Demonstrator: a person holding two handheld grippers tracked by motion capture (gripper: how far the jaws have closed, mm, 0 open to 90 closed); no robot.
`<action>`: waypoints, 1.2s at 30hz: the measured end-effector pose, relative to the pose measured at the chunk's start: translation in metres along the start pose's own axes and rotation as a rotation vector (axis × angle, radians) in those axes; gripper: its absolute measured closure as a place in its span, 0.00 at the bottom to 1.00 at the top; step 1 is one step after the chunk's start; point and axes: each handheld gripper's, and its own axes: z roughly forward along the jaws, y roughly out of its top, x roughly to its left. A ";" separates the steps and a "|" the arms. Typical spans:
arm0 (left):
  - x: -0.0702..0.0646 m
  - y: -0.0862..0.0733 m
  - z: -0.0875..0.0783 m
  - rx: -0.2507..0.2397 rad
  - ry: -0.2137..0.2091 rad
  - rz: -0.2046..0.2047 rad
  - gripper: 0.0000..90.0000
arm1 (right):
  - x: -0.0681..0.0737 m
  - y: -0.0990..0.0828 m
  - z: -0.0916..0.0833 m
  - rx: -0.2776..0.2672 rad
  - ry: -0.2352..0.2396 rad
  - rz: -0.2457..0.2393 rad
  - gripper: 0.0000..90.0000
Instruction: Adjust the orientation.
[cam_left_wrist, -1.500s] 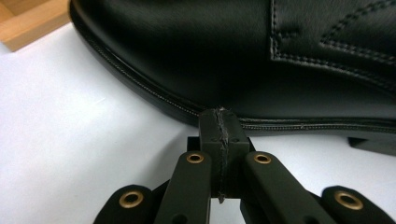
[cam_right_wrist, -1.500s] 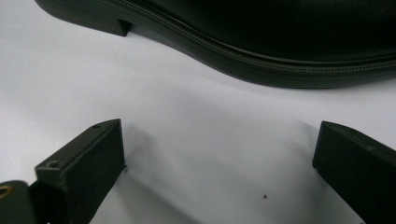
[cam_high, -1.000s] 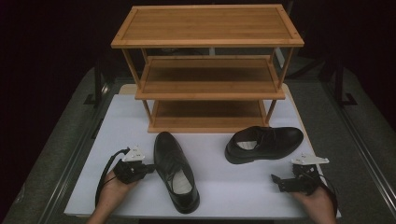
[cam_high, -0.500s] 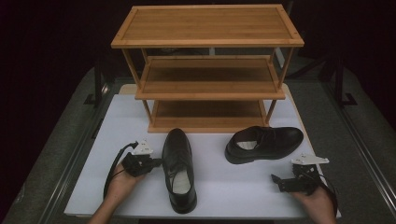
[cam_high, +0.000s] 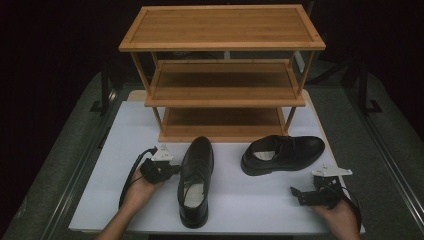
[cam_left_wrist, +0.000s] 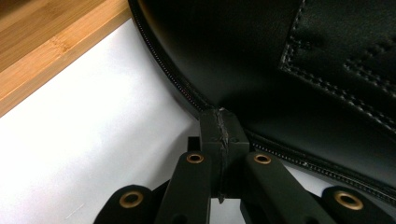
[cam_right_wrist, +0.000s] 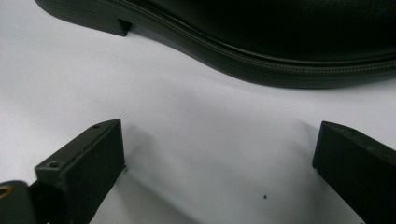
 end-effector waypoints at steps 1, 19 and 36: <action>0.000 0.000 0.000 0.001 0.003 0.005 1.00 | 0.000 0.000 0.000 0.000 0.000 0.000 0.02; 0.015 -0.029 -0.039 0.011 0.008 -0.062 0.34 | 0.000 0.000 0.000 0.000 0.000 0.000 0.02; 0.015 -0.080 -0.065 0.045 0.117 -0.131 0.00 | 0.000 0.000 0.000 0.003 -0.001 0.001 0.02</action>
